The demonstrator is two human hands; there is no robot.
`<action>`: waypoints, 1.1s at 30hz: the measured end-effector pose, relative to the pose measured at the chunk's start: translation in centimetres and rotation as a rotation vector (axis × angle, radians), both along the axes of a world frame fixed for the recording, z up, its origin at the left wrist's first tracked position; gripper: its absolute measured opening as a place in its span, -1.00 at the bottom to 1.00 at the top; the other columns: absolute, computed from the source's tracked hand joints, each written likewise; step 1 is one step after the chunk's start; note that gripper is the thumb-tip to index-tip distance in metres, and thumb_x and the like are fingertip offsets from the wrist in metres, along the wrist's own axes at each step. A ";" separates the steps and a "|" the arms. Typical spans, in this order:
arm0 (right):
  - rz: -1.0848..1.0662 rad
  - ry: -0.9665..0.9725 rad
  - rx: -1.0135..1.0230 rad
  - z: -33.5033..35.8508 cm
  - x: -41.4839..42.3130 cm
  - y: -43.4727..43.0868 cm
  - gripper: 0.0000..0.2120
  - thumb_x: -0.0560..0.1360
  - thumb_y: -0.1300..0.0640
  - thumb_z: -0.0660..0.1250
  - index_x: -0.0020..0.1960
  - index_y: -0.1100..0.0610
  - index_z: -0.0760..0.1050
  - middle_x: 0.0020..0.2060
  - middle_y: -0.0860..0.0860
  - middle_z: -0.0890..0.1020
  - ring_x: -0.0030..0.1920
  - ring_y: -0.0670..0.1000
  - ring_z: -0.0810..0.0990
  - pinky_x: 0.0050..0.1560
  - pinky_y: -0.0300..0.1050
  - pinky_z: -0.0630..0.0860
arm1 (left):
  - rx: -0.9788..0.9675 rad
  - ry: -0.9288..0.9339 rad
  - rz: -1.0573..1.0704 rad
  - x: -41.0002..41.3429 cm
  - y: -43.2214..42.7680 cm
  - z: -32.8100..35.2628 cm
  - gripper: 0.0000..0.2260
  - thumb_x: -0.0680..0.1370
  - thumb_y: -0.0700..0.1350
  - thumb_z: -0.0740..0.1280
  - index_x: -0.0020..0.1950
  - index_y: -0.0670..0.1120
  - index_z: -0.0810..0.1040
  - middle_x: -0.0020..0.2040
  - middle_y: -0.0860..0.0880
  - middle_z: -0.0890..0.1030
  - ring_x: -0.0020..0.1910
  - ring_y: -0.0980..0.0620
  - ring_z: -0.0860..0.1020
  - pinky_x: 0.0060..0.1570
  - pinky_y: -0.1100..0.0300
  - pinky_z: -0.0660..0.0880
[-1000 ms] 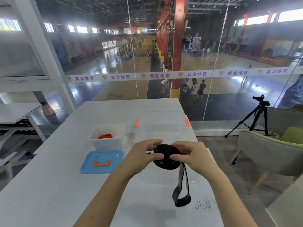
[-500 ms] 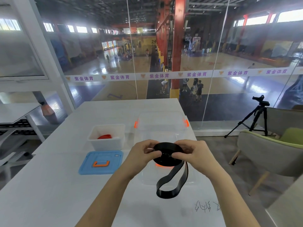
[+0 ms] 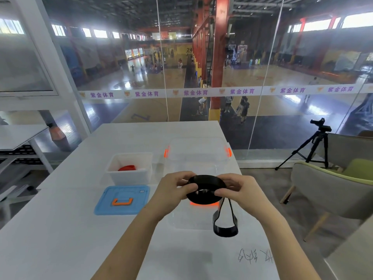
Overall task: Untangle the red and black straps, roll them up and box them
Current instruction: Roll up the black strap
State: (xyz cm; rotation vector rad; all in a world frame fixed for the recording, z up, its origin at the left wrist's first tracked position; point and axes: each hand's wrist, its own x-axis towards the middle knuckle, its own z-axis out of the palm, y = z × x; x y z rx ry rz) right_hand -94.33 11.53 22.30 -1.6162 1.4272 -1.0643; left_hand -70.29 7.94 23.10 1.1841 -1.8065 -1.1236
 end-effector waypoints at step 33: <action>0.072 -0.001 -0.006 0.2 0.7 -0.8 -0.76 0.48 0.23 0.56 0.05 -0.06 0.75 -0.08 -0.04 0.81 0.01 -0.03 0.79 0.21 0.05 0.68 | -0.083 -0.194 -0.072 -1.1 -0.6 0.3 -0.87 0.55 -0.09 0.42 0.06 0.10 0.67 -0.05 0.09 0.71 0.06 0.07 0.66 0.20 -0.07 0.59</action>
